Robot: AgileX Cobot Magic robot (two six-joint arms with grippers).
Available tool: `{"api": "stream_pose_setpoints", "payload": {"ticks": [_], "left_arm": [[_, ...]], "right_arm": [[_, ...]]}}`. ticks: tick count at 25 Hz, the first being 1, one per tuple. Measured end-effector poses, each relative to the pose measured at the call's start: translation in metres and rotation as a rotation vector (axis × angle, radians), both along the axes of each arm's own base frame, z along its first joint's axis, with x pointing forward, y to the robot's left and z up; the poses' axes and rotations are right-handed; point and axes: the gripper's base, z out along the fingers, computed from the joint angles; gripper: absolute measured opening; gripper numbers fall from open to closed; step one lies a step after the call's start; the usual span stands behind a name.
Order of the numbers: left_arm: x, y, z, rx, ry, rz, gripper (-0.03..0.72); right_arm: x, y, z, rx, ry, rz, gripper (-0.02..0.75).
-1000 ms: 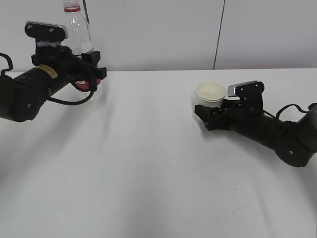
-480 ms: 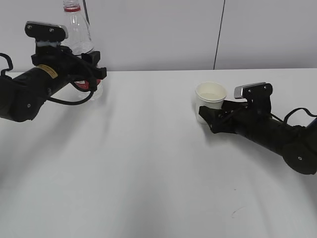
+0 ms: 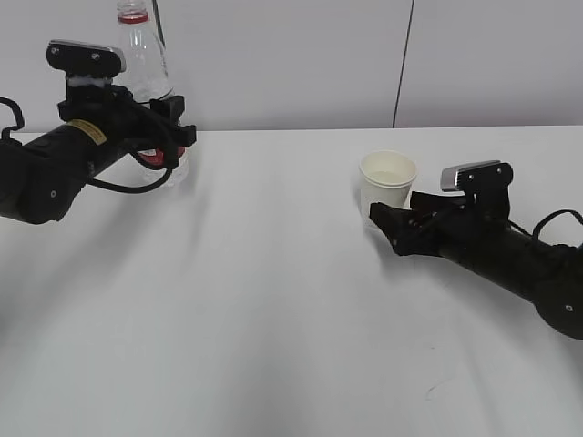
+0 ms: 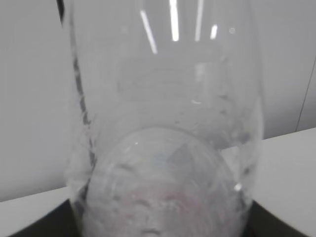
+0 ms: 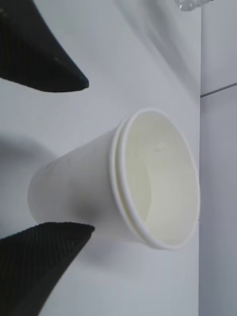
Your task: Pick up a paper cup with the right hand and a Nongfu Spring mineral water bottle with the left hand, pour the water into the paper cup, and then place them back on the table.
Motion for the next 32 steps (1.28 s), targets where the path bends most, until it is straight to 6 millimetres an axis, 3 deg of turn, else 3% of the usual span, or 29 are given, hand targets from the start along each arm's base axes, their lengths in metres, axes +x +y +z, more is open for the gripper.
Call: {"api": "stream_pose_setpoints", "payload": {"ticks": [4,14,21,32], "left_arm": [[0.001,0.0,-0.006,0.002,0.014,0.002,0.333],[0.003,-0.003,-0.042,-0.008,0.092,0.026,0.333],[0.003,-0.002,-0.044,-0.02,0.099,0.045,0.341],[0.001,-0.009,-0.044,-0.031,0.106,0.042,0.537]], "right_arm": [[-0.008,0.0,0.016,-0.01,-0.034,0.004,0.594],[-0.027,-0.002,0.047,-0.016,-0.084,0.008,0.587],[-0.031,-0.002,0.062,-0.013,-0.125,0.007,0.586],[-0.031,-0.002,0.066,-0.014,-0.138,0.009,0.586]]}}
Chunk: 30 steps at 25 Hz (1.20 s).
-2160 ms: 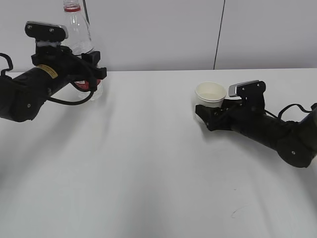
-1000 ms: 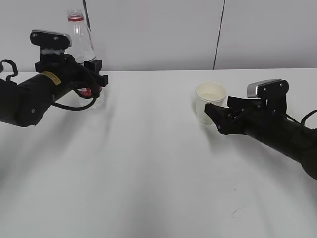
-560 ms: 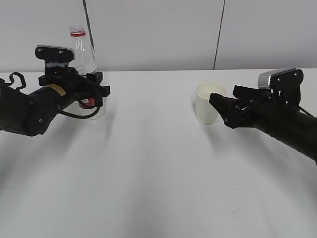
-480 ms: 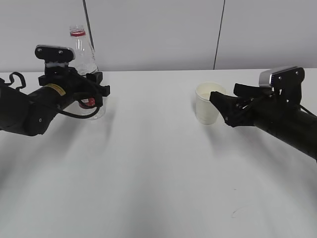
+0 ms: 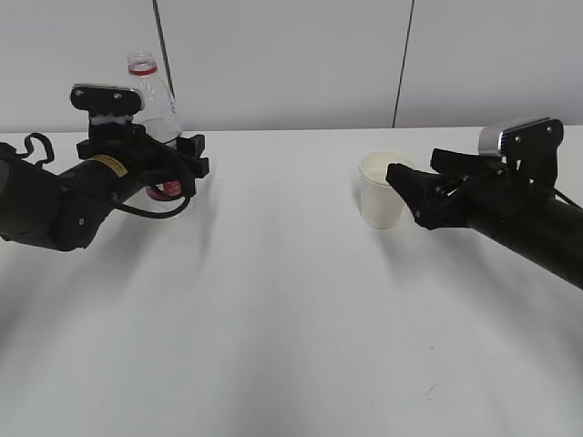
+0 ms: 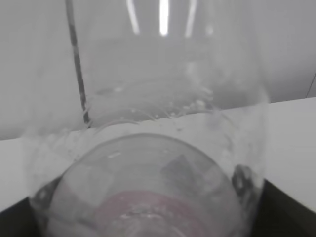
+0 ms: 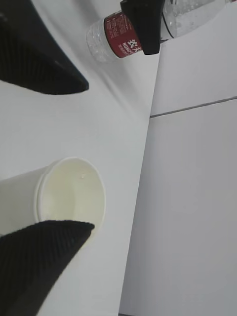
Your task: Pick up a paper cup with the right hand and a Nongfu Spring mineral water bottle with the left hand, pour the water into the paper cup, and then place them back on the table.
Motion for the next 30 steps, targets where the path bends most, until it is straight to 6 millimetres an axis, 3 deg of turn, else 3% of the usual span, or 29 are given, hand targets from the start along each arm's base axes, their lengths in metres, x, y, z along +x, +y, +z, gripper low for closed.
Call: {"api": "stream_pose_setpoints", "payload": {"ticks": [7,17,30], "left_arm": [[-0.002,-0.001,0.007,0.001,0.003,-0.003,0.545],[-0.019,0.002,0.023,0.009,-0.017,-0.011,0.547],[-0.043,0.006,0.01,-0.007,0.0,0.009,0.551]], "right_arm": [[-0.002,-0.001,0.017,-0.017,-0.024,-0.008,0.586],[-0.003,-0.002,0.019,-0.035,-0.009,-0.016,0.586],[-0.003,-0.002,0.019,-0.035,-0.009,-0.016,0.585]]}}
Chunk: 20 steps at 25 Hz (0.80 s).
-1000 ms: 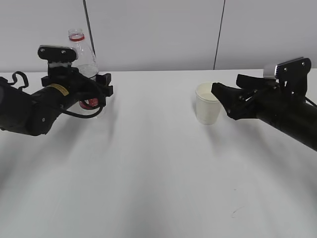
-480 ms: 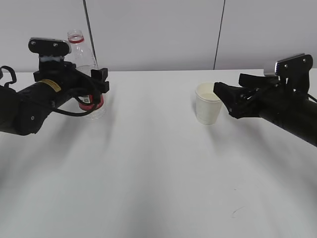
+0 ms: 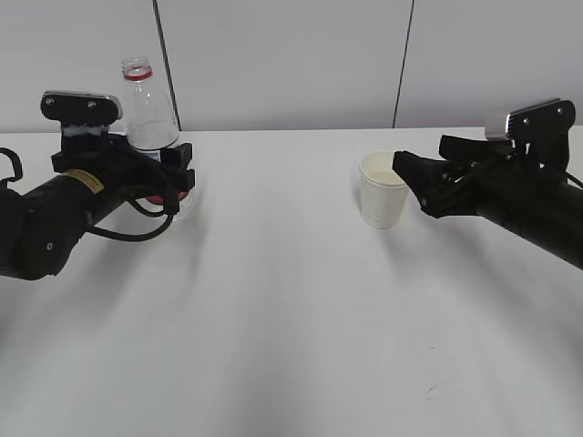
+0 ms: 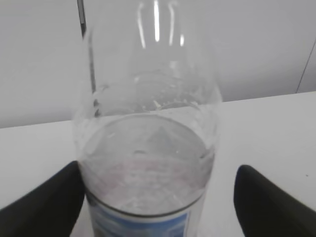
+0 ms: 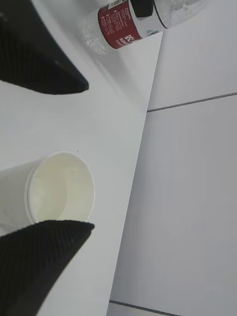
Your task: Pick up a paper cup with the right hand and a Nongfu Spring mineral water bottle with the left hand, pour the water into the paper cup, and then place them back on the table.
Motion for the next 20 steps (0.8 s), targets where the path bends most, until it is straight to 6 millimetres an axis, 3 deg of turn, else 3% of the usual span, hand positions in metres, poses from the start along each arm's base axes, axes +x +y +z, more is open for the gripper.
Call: {"api": "stream_pose_setpoints", "payload": {"ticks": [13,20], "left_arm": [[-0.03,0.016,0.007,-0.023,0.05,0.076,0.552],[-0.045,0.019,0.028,-0.011,0.151,0.065,0.552]], "right_arm": [[0.0,0.0,0.001,-0.004,0.002,-0.002,0.585],[-0.005,-0.004,0.021,-0.057,0.017,-0.032,0.585]]}}
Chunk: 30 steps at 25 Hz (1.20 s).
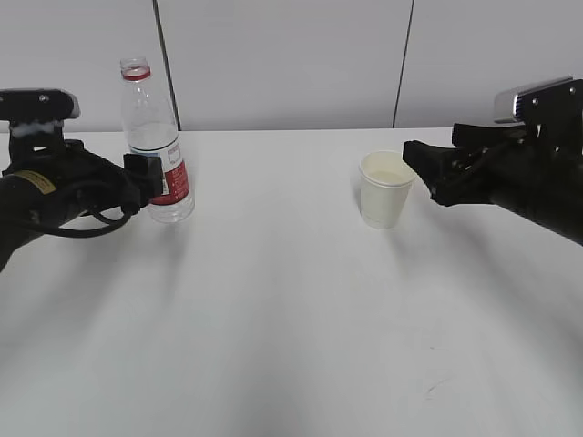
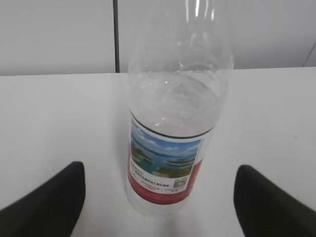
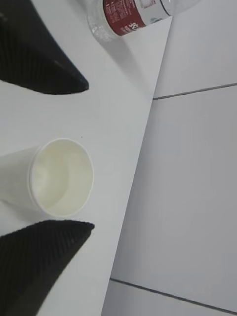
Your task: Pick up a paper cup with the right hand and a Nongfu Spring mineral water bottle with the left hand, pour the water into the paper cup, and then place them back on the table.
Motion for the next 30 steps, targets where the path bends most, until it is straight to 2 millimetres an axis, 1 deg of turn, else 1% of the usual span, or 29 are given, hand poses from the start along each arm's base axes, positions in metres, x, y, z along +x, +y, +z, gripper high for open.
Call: {"api": "stream_pose_setpoints", "payload": {"ticks": [6,9,14,18,23,26,30], "left_arm": [[-0.015,0.003,0.024,-0.002,0.098,-0.009,0.552],[-0.024,0.004,0.031,0.006,0.16,-0.021,0.552],[-0.038,0.006,0.038,0.036,0.331,-0.048,0.552],[-0.045,0.004,0.052,0.071,0.476,-0.081,0.552],[-0.047,0.002,0.072,0.126,0.662,-0.12,0.552],[-0.048,0.002,0.086,0.159,0.738,-0.126,0.552],[-0.048,0.006,0.104,0.221,0.816,-0.097,0.552]], "right_arm": [[-0.008,-0.005,0.019,-0.048,0.034,-0.039,0.585],[-0.012,-0.007,0.027,-0.027,0.075,-0.073,0.585],[-0.023,-0.017,0.027,0.022,0.27,-0.194,0.585],[-0.036,-0.026,0.032,0.049,0.401,-0.31,0.585],[-0.054,-0.037,0.042,0.056,0.508,-0.448,0.585],[-0.062,-0.043,0.039,0.046,0.598,-0.526,0.585],[-0.074,-0.048,0.03,0.016,0.753,-0.611,0.585]]}}
